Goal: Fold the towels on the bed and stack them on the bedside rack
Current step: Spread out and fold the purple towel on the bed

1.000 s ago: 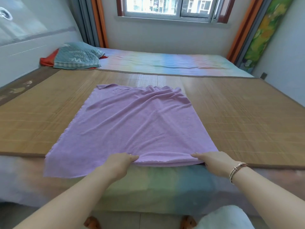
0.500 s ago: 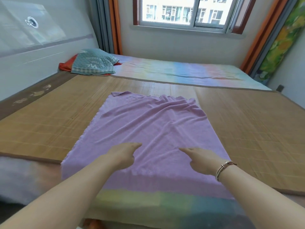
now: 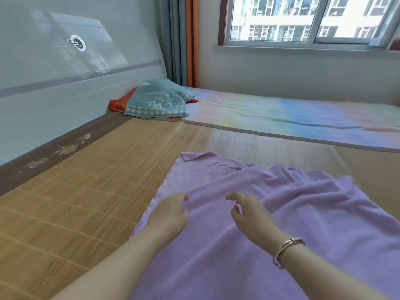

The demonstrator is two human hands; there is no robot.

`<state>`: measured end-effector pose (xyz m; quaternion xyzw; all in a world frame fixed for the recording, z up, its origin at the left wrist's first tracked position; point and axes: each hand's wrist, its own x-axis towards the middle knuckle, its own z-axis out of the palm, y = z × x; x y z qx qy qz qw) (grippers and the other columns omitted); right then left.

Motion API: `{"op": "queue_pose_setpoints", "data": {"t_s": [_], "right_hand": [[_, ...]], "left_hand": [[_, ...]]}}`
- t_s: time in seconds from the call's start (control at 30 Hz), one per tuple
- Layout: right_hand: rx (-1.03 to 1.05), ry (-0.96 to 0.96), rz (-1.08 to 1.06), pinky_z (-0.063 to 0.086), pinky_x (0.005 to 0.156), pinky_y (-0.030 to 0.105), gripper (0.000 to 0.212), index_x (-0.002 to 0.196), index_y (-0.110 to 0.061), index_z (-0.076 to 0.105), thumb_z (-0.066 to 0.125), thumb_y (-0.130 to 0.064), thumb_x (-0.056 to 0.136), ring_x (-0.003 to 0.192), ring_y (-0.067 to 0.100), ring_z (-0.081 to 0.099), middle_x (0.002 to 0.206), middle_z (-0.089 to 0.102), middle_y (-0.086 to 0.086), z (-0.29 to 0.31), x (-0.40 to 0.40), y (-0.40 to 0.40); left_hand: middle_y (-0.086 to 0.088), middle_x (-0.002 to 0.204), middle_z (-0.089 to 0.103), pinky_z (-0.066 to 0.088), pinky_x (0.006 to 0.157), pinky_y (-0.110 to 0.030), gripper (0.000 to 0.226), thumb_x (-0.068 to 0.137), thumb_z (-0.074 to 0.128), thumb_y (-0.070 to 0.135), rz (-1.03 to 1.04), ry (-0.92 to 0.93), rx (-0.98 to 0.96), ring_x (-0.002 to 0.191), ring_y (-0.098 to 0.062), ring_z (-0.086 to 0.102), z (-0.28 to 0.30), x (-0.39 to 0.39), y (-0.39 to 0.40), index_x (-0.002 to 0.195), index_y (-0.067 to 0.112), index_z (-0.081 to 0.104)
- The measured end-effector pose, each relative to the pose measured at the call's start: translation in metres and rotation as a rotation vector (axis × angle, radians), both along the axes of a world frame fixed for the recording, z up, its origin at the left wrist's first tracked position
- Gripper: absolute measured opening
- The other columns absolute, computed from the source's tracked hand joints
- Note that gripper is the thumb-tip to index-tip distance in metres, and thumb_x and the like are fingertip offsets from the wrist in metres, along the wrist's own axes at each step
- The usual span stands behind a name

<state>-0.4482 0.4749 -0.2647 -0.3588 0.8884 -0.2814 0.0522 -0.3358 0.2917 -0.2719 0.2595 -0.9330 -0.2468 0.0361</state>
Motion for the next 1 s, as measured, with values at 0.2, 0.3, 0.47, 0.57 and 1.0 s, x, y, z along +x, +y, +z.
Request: {"op": "queue_pose_setpoints", "data": {"t_s": [0.2,0.3,0.47,0.57,1.0], "right_hand": [[0.134,0.155,0.051,0.026,0.113,0.036,0.051,0.14,-0.022,0.043,0.046,-0.011,0.09,0.138,0.02,0.03,0.145,0.043,-0.001,-0.024,-0.084,-0.096],[0.121,0.132,-0.017,0.038,0.101,0.036,0.041,0.136,-0.019,0.045,0.043,-0.018,0.095,0.125,0.025,0.046,0.137,0.049,0.005,-0.034,-0.102,-0.109],[0.114,0.041,-0.114,0.046,0.091,0.035,0.038,0.133,-0.016,0.045,0.047,-0.024,0.096,0.106,0.026,0.057,0.13,0.05,0.008,-0.044,-0.124,-0.119],[0.358,0.148,-0.023,0.04,0.081,0.029,0.048,0.139,-0.022,0.037,0.046,-0.016,0.092,0.116,0.023,0.053,0.137,0.049,0.004,-0.047,-0.13,-0.131],[-0.016,0.425,-0.037,0.036,0.055,0.034,0.002,0.093,-0.014,0.042,0.042,-0.012,0.093,0.07,0.03,0.05,0.08,0.055,0.006,-0.037,-0.142,-0.205]], "left_hand": [[0.001,0.118,0.062,0.044,0.08,-0.024,0.029,0.095,0.053,0.03,0.033,0.102,0.177,0.1,-0.015,0.057,-0.026,-0.079,-0.065,0.119,0.016,0.06],[0.001,0.096,0.066,0.04,0.06,-0.017,0.026,0.095,0.054,0.034,0.002,0.069,0.31,0.075,-0.009,0.055,-0.036,-0.099,-0.072,0.102,0.013,0.067],[0.007,0.087,0.068,0.046,0.068,-0.018,0.017,0.087,0.064,0.031,-0.051,0.008,0.38,0.075,-0.007,0.06,-0.044,-0.112,-0.091,0.097,0.019,0.071],[0.005,0.086,0.07,0.048,0.065,-0.019,0.019,0.09,0.06,0.027,-0.193,-0.131,0.364,0.062,-0.006,0.061,-0.036,-0.121,-0.109,0.104,0.016,0.067],[-0.006,0.124,0.059,0.045,0.086,-0.03,0.038,0.09,0.043,0.01,-0.157,0.022,-0.085,0.111,-0.026,0.057,-0.045,-0.174,-0.157,0.121,0.021,0.062]]}}
